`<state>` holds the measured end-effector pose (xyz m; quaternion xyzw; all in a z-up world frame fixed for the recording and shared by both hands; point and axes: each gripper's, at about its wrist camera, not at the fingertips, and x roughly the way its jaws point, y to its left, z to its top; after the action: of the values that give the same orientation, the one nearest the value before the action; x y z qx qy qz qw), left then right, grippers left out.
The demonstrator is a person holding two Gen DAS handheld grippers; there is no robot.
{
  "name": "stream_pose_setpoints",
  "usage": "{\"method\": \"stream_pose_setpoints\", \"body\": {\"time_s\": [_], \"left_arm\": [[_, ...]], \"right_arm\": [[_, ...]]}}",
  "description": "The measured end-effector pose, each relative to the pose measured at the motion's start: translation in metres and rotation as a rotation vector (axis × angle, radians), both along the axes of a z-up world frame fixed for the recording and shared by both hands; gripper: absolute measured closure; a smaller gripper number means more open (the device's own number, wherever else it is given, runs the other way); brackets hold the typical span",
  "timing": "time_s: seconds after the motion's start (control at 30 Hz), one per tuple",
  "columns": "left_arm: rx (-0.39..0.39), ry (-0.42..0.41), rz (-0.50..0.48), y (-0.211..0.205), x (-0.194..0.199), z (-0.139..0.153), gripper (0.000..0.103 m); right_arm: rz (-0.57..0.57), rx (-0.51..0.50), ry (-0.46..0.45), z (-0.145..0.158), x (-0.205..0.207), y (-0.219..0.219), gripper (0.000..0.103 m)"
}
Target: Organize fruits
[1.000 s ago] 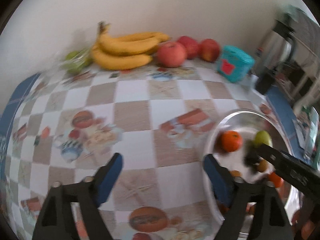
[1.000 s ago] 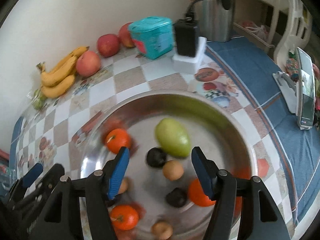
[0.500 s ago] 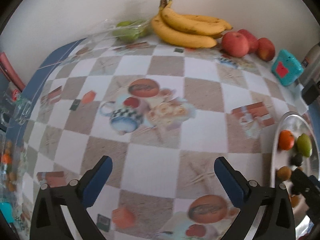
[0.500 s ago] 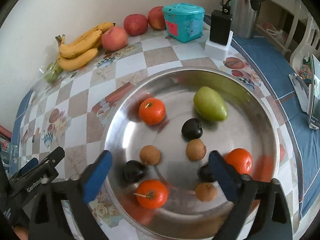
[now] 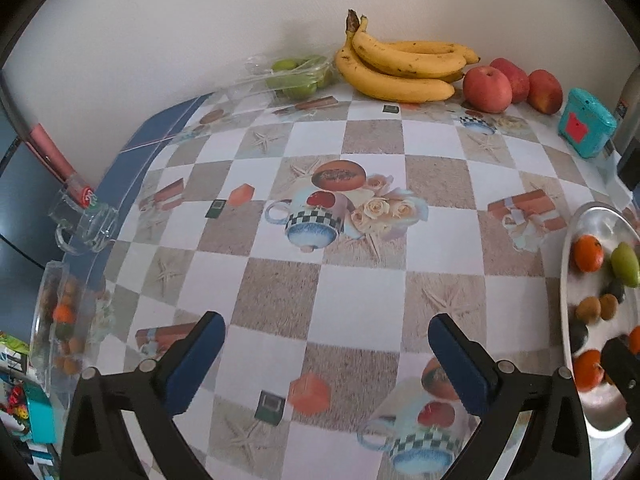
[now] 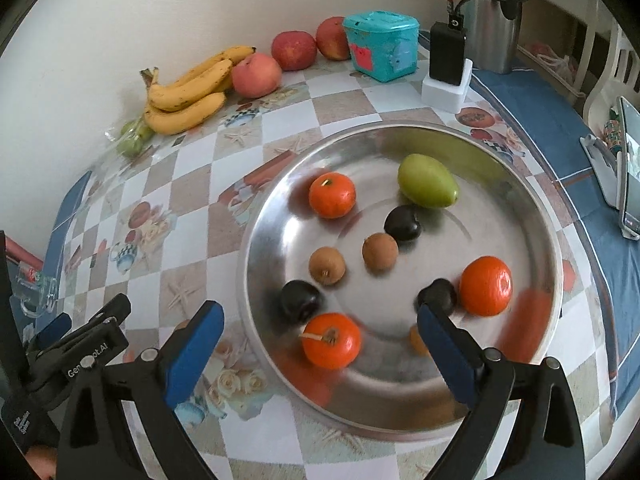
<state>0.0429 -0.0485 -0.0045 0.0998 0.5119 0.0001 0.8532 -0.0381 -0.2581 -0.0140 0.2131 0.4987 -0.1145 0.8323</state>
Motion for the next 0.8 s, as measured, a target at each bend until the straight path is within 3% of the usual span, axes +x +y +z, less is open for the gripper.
{"method": "stream_pose_setpoints", "body": {"time_s": [0.8], "left_arm": [[0.025,-0.03,-0.002,0.019,-0.056,0.033,0.0]], "right_arm": [[0.07,-0.076,0.003,0.021,-0.038,0.028,0.005]]}}
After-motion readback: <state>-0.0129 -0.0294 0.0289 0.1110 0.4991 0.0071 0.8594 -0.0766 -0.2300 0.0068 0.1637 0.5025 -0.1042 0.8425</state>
